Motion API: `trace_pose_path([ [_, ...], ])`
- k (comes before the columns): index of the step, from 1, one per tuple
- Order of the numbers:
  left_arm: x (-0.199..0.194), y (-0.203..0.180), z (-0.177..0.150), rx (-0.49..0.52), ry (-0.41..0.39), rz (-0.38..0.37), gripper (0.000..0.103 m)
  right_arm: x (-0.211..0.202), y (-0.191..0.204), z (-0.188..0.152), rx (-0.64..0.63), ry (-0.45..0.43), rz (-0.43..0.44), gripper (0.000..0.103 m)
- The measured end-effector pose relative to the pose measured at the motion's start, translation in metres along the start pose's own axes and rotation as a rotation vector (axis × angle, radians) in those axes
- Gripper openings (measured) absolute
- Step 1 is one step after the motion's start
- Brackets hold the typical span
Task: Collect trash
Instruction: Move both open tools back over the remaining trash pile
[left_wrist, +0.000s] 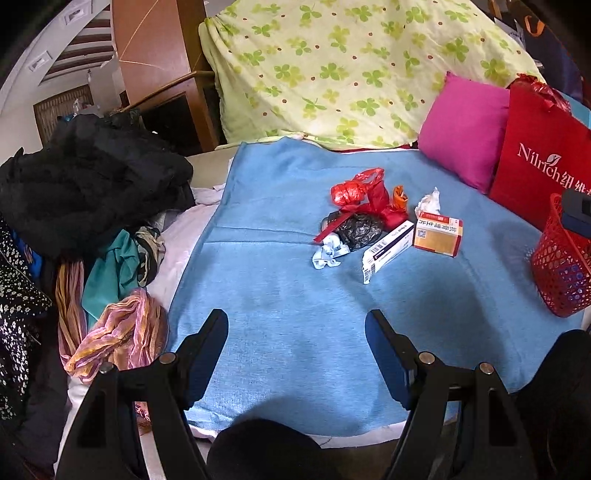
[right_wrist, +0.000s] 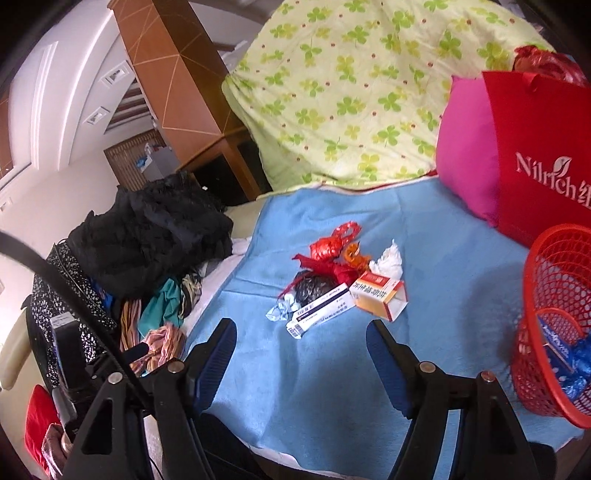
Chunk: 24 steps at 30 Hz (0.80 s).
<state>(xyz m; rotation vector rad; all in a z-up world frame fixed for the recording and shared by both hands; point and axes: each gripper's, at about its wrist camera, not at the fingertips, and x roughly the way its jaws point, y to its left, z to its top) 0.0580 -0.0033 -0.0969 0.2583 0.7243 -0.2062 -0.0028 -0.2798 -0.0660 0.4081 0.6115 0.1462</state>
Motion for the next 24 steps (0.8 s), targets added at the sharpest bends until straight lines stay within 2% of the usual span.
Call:
trace_pose_path([
  [24,0.038,-0.020,0.010,0.050,0.072,0.008,0.077,0.068,-0.027,0.006,0.017,0.094,-0.006,0.076],
])
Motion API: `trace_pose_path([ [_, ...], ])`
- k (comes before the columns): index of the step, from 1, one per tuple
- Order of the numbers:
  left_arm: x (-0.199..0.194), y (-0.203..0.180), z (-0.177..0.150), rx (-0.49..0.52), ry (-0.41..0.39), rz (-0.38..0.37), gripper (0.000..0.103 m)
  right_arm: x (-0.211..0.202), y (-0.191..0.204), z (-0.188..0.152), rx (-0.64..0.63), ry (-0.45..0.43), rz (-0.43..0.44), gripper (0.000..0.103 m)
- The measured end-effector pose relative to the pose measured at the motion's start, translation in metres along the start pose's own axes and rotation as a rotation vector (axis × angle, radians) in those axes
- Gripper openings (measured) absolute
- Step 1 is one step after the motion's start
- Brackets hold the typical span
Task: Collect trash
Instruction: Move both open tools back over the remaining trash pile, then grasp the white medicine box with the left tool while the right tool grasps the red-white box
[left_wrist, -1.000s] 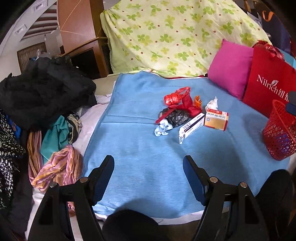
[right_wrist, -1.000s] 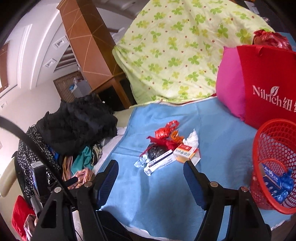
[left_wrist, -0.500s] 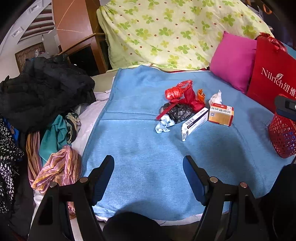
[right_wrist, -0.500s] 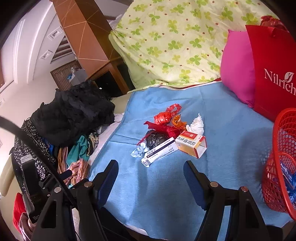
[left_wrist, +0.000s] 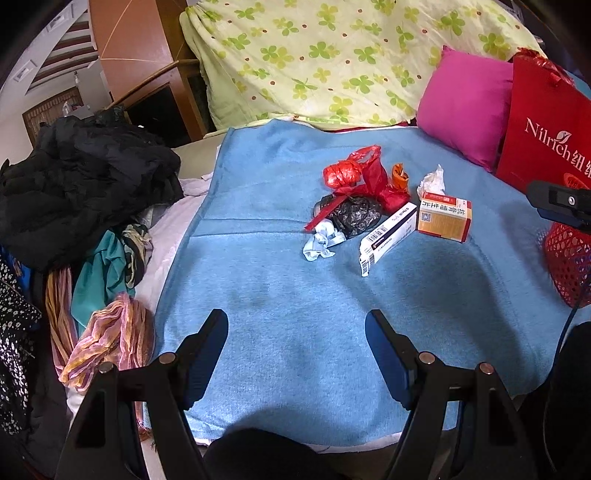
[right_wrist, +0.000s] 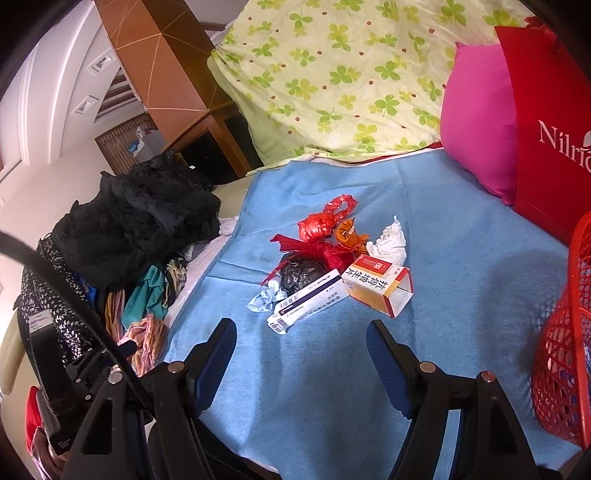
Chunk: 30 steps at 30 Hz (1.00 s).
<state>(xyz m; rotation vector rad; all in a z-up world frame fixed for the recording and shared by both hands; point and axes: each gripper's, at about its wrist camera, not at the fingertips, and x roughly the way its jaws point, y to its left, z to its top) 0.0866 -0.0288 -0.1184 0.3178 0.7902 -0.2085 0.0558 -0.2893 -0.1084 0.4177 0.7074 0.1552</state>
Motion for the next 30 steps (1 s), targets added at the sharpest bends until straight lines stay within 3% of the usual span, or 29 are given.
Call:
trace_pose_path([
  [6,0.021,-0.004,0.005,0.010,0.024,-0.026,0.077,0.021,-0.014,0.008,0.004,0.015,-0.012,0.076],
  [17,0.093,-0.003,0.023,-0.014,0.083,-0.206,0.077,0.096,-0.082,0.038,0.034,0.007,-0.034,0.076],
  [21,0.120,-0.013,0.041,0.005,0.085,-0.281,0.077,0.122,-0.102,0.048,0.086,0.074,-0.025,0.076],
  [30,0.162,-0.052,0.068,0.120,0.100,-0.394,0.077,0.159,-0.107,0.058,0.006,0.170,0.021,0.076],
])
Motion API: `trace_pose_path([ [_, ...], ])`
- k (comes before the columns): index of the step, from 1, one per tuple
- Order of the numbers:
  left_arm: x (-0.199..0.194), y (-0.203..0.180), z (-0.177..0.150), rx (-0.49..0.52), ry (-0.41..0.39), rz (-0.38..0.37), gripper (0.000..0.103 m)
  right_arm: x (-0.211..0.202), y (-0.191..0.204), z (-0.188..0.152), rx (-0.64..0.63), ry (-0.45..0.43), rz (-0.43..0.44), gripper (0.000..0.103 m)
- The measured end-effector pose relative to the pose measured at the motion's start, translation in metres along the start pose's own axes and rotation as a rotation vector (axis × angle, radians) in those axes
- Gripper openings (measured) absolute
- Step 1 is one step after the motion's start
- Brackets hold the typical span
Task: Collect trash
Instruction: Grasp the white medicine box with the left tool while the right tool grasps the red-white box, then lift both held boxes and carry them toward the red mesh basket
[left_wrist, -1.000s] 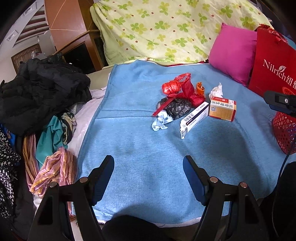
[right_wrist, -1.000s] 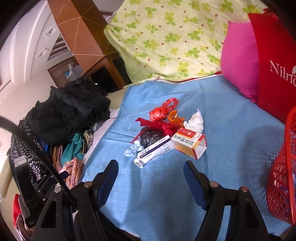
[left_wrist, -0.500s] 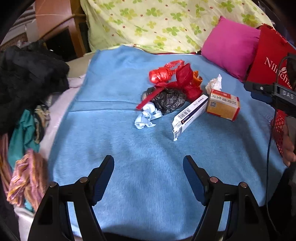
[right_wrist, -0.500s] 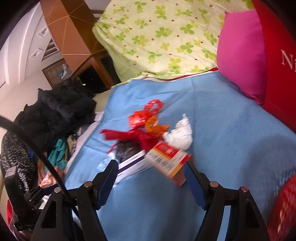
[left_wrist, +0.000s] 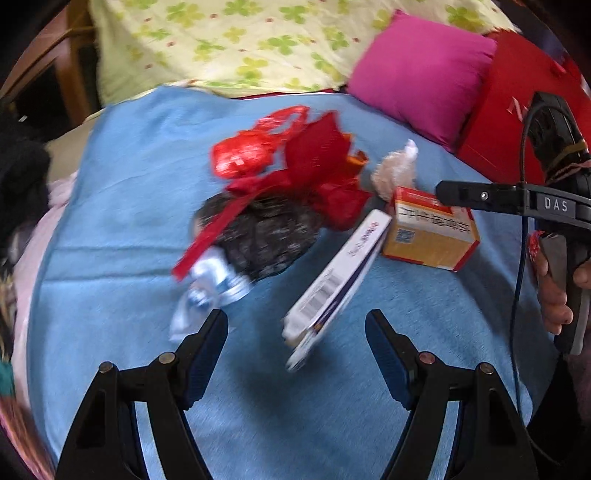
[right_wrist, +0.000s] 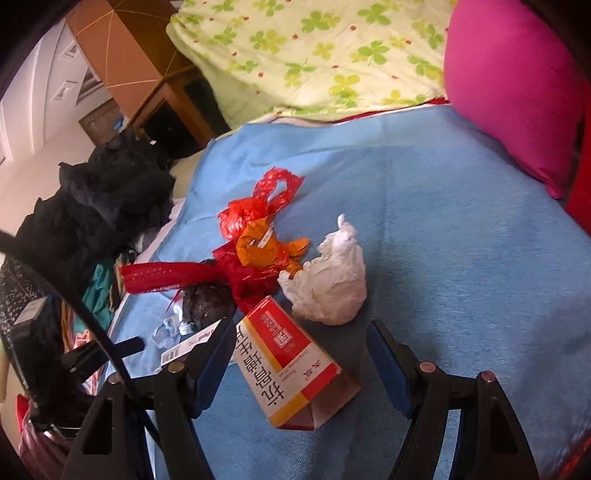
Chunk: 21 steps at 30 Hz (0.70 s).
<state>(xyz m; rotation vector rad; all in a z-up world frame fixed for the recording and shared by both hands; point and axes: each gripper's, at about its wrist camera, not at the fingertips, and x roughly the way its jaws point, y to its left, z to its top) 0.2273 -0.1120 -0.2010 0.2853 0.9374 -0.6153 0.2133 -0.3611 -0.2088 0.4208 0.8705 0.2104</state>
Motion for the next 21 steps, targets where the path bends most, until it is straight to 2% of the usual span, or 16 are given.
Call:
trace_pose_path([
  [4,0.011,-0.009,0.006,0.050,0.008,-0.009,0.077,0.010,0.008,-0.007,-0.063,0.060,0.015,0.076],
  [5,0.013,-0.009,0.006,0.054,0.012,-0.015,0.070,0.013,0.012,-0.010,-0.083,0.074,0.012,0.076],
  [6,0.016,-0.009,0.006,0.056,0.022,-0.025,0.058,0.015,0.013,-0.012,-0.098,0.081,0.010,0.076],
  [8,0.026,-0.008,0.006,0.049,0.056,-0.039,0.041,0.020,0.019,-0.016,-0.148,0.086,-0.035,0.076],
  [9,0.027,-0.008,0.006,0.049,0.056,-0.026,0.038,0.022,0.021,-0.018,-0.168,0.085,-0.046,0.073],
  [10,0.027,-0.008,0.006,0.047,0.052,-0.029,0.038,0.022,0.022,-0.020,-0.185,0.084,-0.046,0.067],
  [13,0.017,-0.008,0.005,0.021,0.024,-0.053,0.032,0.020,0.026,-0.023,-0.224,0.069,-0.059,0.065],
  [17,-0.007,-0.014,-0.002,0.039,-0.021,0.002,0.030,0.006,0.031,-0.026,-0.231,0.031,-0.050,0.060],
  [19,-0.021,-0.017,-0.007,0.043,-0.042,0.024,0.029,-0.005,0.033,-0.028,-0.229,0.005,-0.045,0.049],
  [21,-0.033,-0.022,-0.011,0.034,-0.057,0.052,0.029,-0.013,0.037,-0.032,-0.226,-0.011,-0.054,0.049],
])
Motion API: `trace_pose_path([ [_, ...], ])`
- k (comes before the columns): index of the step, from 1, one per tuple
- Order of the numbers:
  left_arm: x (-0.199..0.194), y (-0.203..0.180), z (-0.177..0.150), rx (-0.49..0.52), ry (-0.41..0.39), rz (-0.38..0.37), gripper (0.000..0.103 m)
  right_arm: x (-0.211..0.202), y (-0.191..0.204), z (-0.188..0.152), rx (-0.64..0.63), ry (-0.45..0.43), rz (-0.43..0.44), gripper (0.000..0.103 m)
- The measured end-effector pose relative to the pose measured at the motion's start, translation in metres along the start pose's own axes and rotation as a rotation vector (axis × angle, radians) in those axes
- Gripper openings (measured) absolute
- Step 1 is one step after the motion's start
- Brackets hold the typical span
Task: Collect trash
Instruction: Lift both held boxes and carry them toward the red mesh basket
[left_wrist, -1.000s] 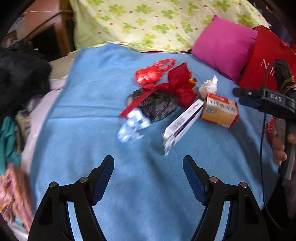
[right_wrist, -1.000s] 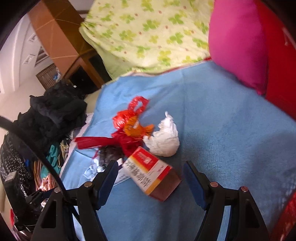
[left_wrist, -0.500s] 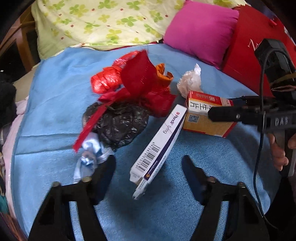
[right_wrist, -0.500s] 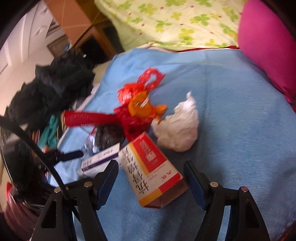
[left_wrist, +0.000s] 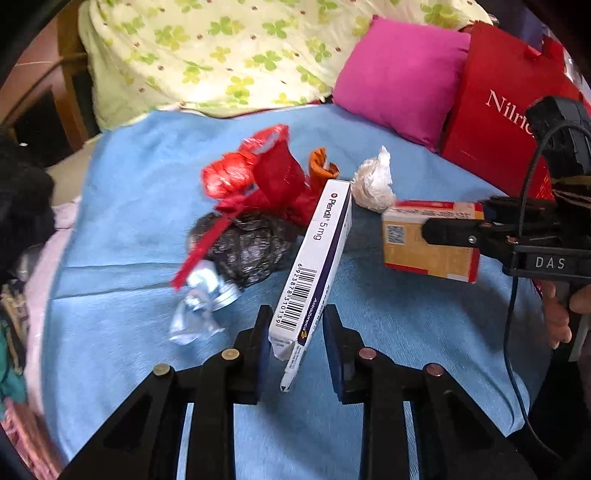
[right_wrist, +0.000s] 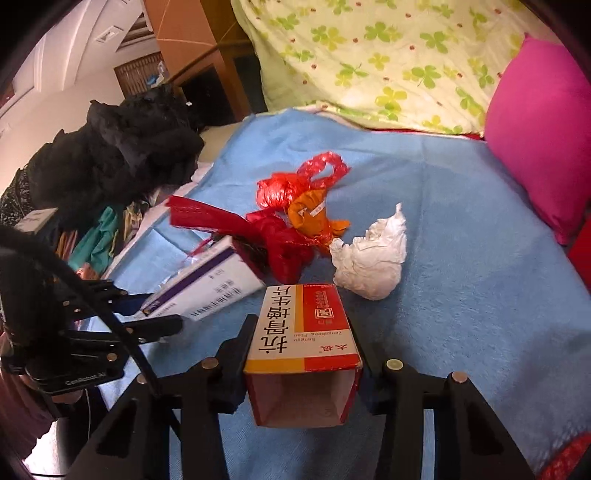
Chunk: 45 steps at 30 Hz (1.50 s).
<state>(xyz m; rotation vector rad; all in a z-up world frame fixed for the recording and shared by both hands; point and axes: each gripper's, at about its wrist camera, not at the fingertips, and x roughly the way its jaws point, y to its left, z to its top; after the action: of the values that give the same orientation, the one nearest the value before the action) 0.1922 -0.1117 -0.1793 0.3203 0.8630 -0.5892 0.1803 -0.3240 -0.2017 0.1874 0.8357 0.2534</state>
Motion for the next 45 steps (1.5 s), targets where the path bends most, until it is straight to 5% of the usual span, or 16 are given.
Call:
trace_pose_path([
  [9,-0.054,-0.003,-0.020,-0.020,-0.024,0.096,0.029,-0.033,0.020,-0.027,0.033,-0.019,0.008,0.049],
  [22,-0.156,-0.043,0.005,0.019,-0.207,0.296,0.029,-0.166,0.066,-0.049,0.046,-0.274,-0.034,0.049],
  [31,-0.188,-0.085,0.018,0.101,-0.295,0.312,0.029,-0.246,0.091,-0.048,0.010,-0.424,-0.069,0.049],
  [45,-0.207,-0.131,0.033,0.183,-0.353,0.308,0.030,-0.308,0.088,-0.061,0.013,-0.538,-0.121,0.049],
])
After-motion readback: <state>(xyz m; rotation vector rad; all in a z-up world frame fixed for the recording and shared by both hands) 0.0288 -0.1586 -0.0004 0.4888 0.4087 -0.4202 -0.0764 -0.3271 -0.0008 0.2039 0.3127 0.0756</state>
